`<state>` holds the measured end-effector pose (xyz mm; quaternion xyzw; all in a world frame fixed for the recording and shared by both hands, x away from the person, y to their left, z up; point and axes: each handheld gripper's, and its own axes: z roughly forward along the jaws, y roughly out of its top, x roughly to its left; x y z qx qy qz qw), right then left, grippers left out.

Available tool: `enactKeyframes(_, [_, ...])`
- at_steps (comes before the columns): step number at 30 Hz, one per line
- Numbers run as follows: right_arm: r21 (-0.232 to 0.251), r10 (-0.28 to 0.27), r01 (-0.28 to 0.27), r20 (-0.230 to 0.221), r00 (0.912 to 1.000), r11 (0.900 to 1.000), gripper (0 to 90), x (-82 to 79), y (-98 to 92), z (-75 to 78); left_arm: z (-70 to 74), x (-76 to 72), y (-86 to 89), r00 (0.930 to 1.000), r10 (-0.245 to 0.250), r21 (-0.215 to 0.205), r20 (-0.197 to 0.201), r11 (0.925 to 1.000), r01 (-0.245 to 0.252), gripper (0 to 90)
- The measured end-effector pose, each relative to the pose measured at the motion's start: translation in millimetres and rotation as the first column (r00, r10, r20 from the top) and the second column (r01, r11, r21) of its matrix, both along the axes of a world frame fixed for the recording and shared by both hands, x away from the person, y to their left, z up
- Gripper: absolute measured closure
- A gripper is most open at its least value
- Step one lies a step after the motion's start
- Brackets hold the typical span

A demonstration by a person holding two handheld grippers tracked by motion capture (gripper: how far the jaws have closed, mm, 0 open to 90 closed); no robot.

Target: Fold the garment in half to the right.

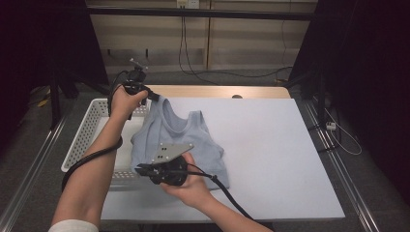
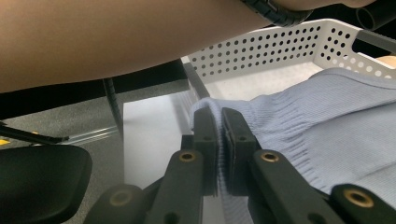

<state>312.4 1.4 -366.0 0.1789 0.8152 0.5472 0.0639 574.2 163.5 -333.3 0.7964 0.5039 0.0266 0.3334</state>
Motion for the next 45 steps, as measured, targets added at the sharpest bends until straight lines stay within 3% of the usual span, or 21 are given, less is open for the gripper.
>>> enactKeyframes(9, [0.013,-0.006,0.006,-0.003,1.0,1.0,86.4,1.5,3.3,0.6,1.1,0.9,6.5,1.0,0.01,0.004,-0.001,0.9999,-0.01,87.5])
enactKeyframes(23, [0.024,-0.014,0.015,-0.009,0.9999,1.0,86.4,0.3,-8.1,-3.9,-4.9,1.4,-7.0,0.9999,0.012,0.019,-0.001,0.9998,-0.012,87.5])
enactKeyframes(32, [0.023,-0.025,0.025,-0.016,0.9996,0.999,86.4,-1.4,-13.1,-8.2,-6.9,1.7,-6.6,0.9998,0.021,0.02,0.001,0.9996,-0.021,87.5])
enactKeyframes(45, [0.039,-0.006,0.007,-0.028,0.9996,0.999,86.4,0.7,2.5,0.0,0.4,1.7,6.1,0.9998,0.019,0.01,0.011,0.9998,-0.019,87.5])
